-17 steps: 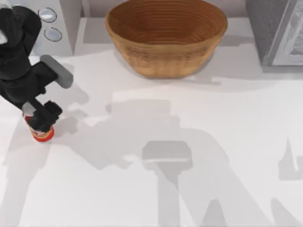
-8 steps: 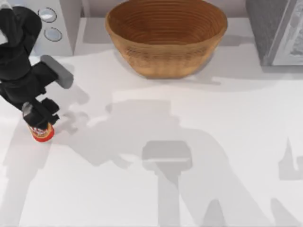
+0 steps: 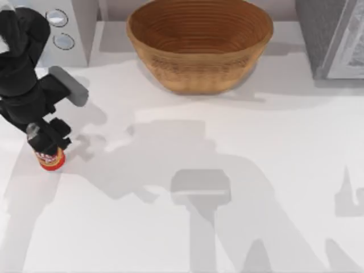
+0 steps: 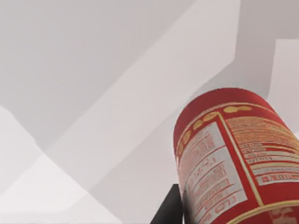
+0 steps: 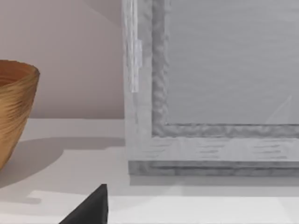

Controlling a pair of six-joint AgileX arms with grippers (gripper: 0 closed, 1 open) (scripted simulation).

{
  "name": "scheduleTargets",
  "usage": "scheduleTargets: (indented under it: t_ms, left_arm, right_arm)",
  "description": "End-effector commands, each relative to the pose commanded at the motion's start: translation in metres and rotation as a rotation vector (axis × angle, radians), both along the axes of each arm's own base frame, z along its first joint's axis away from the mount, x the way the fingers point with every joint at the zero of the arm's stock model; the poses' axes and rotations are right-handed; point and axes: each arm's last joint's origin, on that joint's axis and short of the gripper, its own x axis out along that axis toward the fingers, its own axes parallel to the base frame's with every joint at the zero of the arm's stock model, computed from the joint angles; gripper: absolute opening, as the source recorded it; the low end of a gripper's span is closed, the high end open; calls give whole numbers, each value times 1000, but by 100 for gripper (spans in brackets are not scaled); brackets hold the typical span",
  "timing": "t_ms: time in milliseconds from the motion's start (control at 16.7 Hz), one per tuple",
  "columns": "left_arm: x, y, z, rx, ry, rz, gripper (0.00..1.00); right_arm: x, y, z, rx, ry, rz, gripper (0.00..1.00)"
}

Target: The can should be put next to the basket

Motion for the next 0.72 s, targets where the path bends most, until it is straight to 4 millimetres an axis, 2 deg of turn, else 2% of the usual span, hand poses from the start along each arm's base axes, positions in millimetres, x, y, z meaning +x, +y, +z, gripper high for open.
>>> scheduleTargets:
  t_ms: [120,300,540,720]
  left_arm:
    - [2,-7,0,1,1,16,0]
    - [10,-31,3,2,-3,86,0]
    - [16,-80,8,5,-4,253,0]
    - [13,-123,7,14,10,429,0]
  right_arm:
    - [0,0,0,0,0,0,100]
    - [0,0,0,0,0,0,100]
    - [0,0,0,0,0,0,100]
    - [0,0,0,0,0,0,100]
